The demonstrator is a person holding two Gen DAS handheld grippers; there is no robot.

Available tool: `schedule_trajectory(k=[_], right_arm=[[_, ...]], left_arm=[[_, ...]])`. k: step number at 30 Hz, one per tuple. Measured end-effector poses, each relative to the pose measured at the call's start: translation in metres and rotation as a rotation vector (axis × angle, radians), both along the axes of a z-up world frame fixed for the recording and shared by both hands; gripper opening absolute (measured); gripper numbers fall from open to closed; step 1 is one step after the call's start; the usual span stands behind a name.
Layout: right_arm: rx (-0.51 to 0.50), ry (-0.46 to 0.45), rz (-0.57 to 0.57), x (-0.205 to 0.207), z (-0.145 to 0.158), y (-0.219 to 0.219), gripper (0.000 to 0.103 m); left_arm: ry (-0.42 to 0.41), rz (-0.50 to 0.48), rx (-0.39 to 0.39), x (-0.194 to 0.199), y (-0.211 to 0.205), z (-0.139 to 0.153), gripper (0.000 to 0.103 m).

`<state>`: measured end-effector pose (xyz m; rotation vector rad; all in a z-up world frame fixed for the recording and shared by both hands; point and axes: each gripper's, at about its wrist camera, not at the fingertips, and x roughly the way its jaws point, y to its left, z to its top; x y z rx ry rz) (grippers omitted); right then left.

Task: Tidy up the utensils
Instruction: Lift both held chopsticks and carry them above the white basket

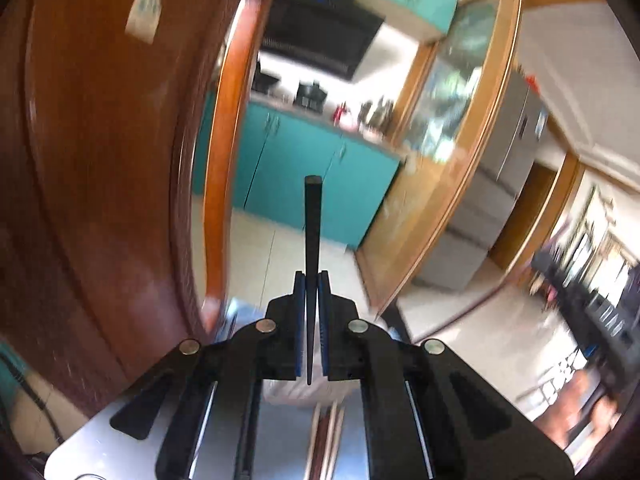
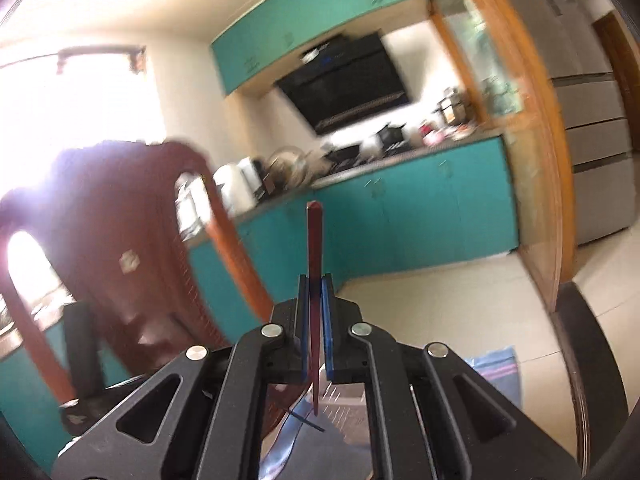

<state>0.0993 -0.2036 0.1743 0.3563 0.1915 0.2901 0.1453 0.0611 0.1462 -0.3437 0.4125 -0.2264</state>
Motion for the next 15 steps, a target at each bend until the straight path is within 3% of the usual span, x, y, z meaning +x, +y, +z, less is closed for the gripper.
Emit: schedule_trajectory(k=[5,9,15], right_arm=[[-0.046,-0.009,-0.123,0.024,-0.015,-0.003,0.007],[-0.088,0.085,-0.136,0.057,-0.051,0.004,0.007],[-0.124,0.141,-0.093,0.069,-0.075,0.015,0.007]], left_arm=[[-0.15,0.047,-0.059,-0.001,-0.002,0.019,0.007],[-0.073,0.066,0.004,0.026,-0.023,-0.01,0.007],[0.038,0.066,0.089,0.052,-0.047,-0.056,0.007]])
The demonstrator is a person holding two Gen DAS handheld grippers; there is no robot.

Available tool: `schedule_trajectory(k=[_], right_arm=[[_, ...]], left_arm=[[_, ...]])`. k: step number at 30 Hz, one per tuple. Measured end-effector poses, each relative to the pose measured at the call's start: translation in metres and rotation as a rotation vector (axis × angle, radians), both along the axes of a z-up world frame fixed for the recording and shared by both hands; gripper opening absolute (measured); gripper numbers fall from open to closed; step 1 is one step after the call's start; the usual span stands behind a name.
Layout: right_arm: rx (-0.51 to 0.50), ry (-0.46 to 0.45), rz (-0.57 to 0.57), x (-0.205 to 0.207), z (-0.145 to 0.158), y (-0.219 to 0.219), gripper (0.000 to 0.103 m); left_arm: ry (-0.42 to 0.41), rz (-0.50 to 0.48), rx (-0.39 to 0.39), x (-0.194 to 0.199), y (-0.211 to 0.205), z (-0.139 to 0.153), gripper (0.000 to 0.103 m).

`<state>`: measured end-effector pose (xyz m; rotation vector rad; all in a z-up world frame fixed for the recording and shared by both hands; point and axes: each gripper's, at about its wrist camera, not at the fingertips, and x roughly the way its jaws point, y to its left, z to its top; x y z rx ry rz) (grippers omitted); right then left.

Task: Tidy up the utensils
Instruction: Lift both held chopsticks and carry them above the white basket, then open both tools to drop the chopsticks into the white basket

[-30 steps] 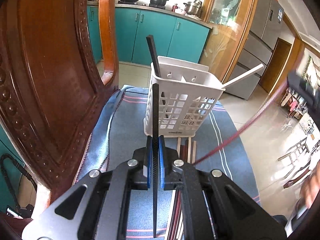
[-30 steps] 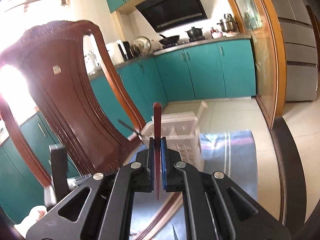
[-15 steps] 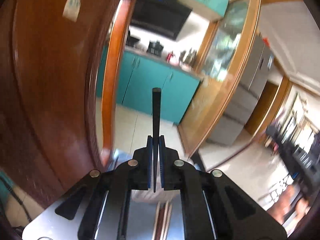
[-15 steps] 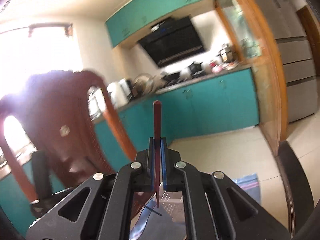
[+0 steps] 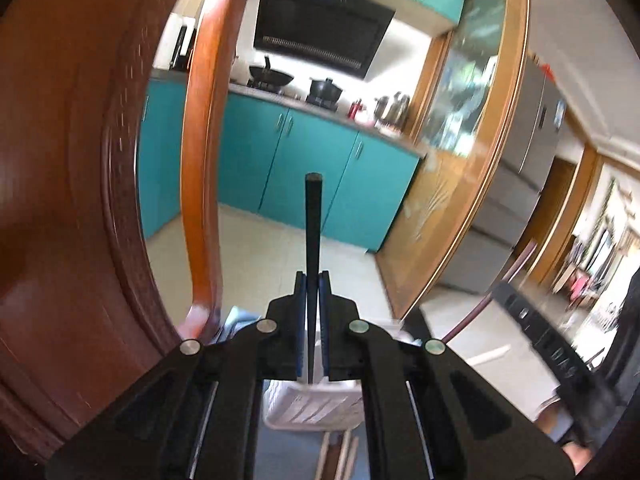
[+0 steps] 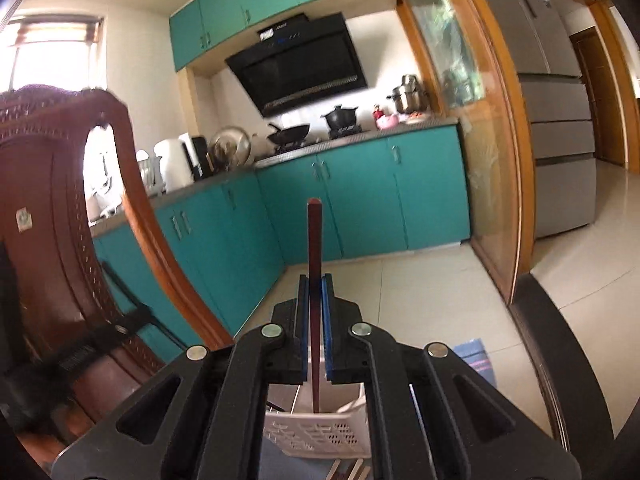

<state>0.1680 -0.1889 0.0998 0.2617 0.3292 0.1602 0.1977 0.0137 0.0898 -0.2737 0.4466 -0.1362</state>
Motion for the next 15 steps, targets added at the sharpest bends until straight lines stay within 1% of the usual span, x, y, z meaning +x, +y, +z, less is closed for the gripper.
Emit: schedule_trajectory(k=[1,3,5,7,9,10,11,13,15], right_arm=[[-0.008,0.004,0.004,-0.001,-0.003,0.005,0.007],[-0.019,0.017,0.017,-0.001,-0.009,0.009,0.007],[-0.041,0.034,0.036,-0.001,-0.014,0.015,0.007],[-0.084,0.04,0.047,-0.004,-0.019,0.024,0.007],[-0.112,0.038,0.049,-0.008,-0.02,0.028,0.007],[-0.118,0.034,0.046,-0.01,-0.019,0.028,0.008],[-0.124,0.028,0.042,-0.013,-0.018,0.028,0.011],[-0.122,0.006,0.039,-0.021,-0.015,0.026,0.028],[-0.112,-0.021,0.036,-0.03,-0.01,0.023,0.034]], left_arm=[[0.012,0.01,0.027,-0.001,-0.004,-0.01,0.007],[0.024,0.021,0.046,-0.001,-0.006,-0.02,0.007],[0.054,0.013,0.056,0.0,-0.008,-0.031,0.007],[0.075,-0.005,0.068,0.002,-0.01,-0.036,0.007],[0.073,-0.01,0.086,0.001,-0.013,-0.038,0.007],[0.07,-0.014,0.094,-0.001,-0.013,-0.038,0.009],[0.068,-0.015,0.098,-0.001,-0.014,-0.037,0.011],[0.063,-0.013,0.098,-0.007,-0.011,-0.037,0.021],[0.053,-0.011,0.092,-0.014,-0.007,-0.035,0.027]])
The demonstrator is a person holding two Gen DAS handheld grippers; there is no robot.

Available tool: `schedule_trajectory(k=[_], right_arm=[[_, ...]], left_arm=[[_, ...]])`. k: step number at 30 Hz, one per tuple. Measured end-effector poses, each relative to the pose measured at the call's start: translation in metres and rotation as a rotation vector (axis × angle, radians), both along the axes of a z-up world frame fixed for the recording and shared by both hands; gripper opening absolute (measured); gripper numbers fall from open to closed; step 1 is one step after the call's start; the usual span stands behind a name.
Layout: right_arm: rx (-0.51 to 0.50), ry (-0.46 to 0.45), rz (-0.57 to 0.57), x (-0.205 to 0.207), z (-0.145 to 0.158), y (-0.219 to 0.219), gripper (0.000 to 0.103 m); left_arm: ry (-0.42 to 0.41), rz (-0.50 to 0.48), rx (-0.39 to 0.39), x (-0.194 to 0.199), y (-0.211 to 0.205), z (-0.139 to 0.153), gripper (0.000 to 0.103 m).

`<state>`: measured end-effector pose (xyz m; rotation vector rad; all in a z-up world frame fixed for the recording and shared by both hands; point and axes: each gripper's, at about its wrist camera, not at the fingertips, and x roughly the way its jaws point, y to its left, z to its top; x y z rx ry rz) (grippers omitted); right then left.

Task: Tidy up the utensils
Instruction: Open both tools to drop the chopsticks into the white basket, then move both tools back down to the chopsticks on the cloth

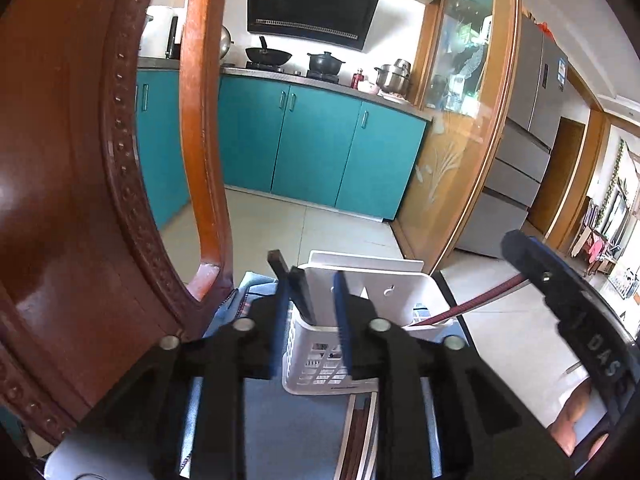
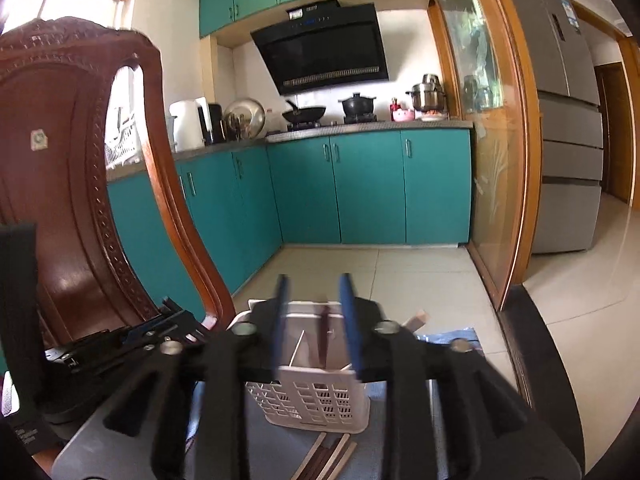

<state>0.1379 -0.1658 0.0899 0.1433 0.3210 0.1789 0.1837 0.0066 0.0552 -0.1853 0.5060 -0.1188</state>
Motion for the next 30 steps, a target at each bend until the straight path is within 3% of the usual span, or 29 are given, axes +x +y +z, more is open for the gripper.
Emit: schedule_trajectory(k=[5,7,10,13,15,18,24,28,30], right_arm=[[0.035,-0.095,0.011,-0.035,0.008,-0.015,0.045],[0.051,-0.132,0.011,-0.05,0.006,-0.02,0.047],[0.042,-0.157,0.012,-0.074,-0.008,-0.026,0.047],[0.027,-0.153,-0.024,-0.093,-0.031,-0.032,0.05],[0.046,-0.096,-0.047,-0.093,-0.051,-0.037,0.052],[0.019,0.071,-0.086,-0.076,-0.085,-0.036,0.052],[-0.054,0.526,-0.067,-0.022,-0.162,-0.021,0.052],[-0.048,0.671,-0.048,-0.013,-0.195,-0.01,0.052],[-0.094,0.667,-0.051,-0.013,-0.2,-0.001,0.052]], left_arm=[[-0.036,0.016,-0.009,-0.028,0.01,0.0,0.043],[-0.039,0.038,0.015,-0.039,0.011,-0.007,0.044],[-0.028,0.075,0.059,-0.05,0.011,-0.014,0.045],[-0.024,0.094,0.081,-0.06,0.014,-0.019,0.056],[-0.02,0.102,0.088,-0.063,0.016,-0.021,0.057],[-0.005,0.105,0.097,-0.065,0.018,-0.025,0.059],[0.019,0.103,0.109,-0.061,0.017,-0.028,0.062],[0.043,0.107,0.093,-0.057,0.019,-0.03,0.066],[0.06,0.1,0.079,-0.056,0.021,-0.031,0.067]])
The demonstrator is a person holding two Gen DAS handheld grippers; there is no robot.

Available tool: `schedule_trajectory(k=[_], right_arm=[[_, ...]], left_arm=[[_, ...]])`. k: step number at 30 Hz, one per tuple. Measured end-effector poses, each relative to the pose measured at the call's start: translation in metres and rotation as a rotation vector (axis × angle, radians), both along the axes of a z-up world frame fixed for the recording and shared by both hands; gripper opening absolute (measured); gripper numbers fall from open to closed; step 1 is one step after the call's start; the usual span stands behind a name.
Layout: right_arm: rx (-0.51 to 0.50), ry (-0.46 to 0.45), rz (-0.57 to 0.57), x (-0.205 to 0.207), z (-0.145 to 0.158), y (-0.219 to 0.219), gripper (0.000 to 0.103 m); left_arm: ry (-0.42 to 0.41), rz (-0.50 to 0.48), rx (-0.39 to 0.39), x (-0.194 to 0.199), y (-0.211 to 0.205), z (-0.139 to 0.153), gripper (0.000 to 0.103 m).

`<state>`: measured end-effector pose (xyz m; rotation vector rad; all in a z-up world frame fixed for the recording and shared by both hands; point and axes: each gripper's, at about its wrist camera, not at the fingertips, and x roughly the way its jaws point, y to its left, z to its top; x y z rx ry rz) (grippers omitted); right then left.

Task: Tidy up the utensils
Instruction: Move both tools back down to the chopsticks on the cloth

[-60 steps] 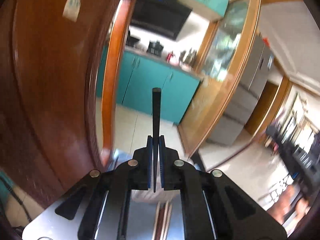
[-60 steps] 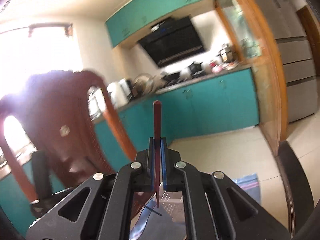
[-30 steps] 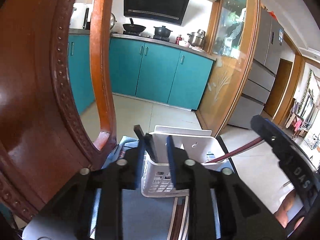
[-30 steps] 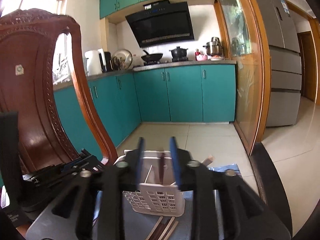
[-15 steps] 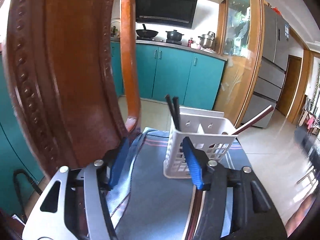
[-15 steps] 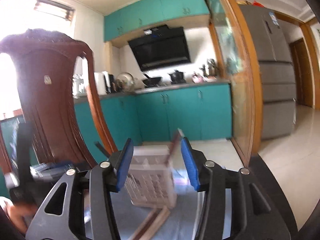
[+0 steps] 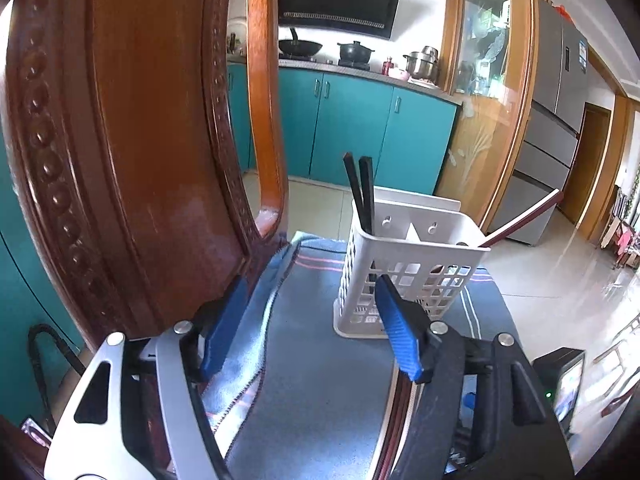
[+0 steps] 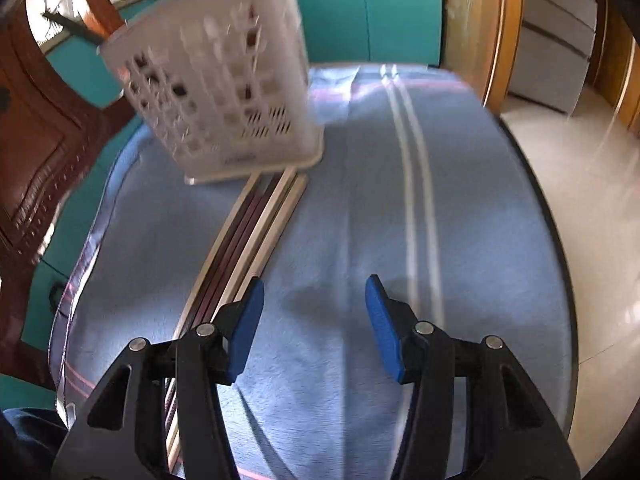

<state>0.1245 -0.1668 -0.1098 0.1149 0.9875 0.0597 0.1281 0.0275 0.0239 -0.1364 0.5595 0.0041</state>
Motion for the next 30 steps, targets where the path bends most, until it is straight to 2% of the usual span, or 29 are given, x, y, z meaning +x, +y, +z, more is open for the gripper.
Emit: schedule_trajectory(k=[3,8,11,13,15,17,22,26,28,30], right_arm=[[-0.12,-0.016,0.039,-0.002,-0.004,0.019,0.052],[-0.166,-0.03,0.062,-0.001,-0.005,0.027,0.051],[-0.142,-0.021,0.089,-0.003,-0.003,0.028,0.038],[-0.145,-0.011,0.103,-0.001,-0.002,0.033,0.023],[-0.131,0.006,0.102,0.005,-0.001,0.031,0.014],[-0.121,0.021,0.096,0.006,0.002,0.023,0.009],[-0.176,0.037,0.051,0.009,0.003,0.006,0.008],[-0.008,0.038,0.029,0.01,0.004,-0.01,0.011],[0.044,0.032,0.049,0.009,0.007,-0.006,0.023],[0.051,0.017,0.076,0.008,0.009,0.006,0.028]], left_arm=[[0.013,-0.001,-0.001,0.002,0.001,-0.001,0.067],[0.031,0.0,0.005,0.004,0.003,-0.003,0.069],[0.054,0.002,0.006,0.005,0.004,-0.008,0.069],[0.069,-0.002,-0.005,0.006,0.004,-0.01,0.069],[0.078,-0.012,-0.01,0.006,0.004,-0.012,0.069],[0.083,-0.019,0.002,0.006,0.002,-0.013,0.069],[0.105,-0.069,0.038,0.004,-0.004,-0.018,0.069],[0.11,-0.059,0.028,0.003,0.009,-0.014,0.072],[0.119,-0.028,-0.018,0.004,0.021,-0.014,0.074],[0.129,-0.007,-0.066,0.005,0.028,-0.015,0.075]])
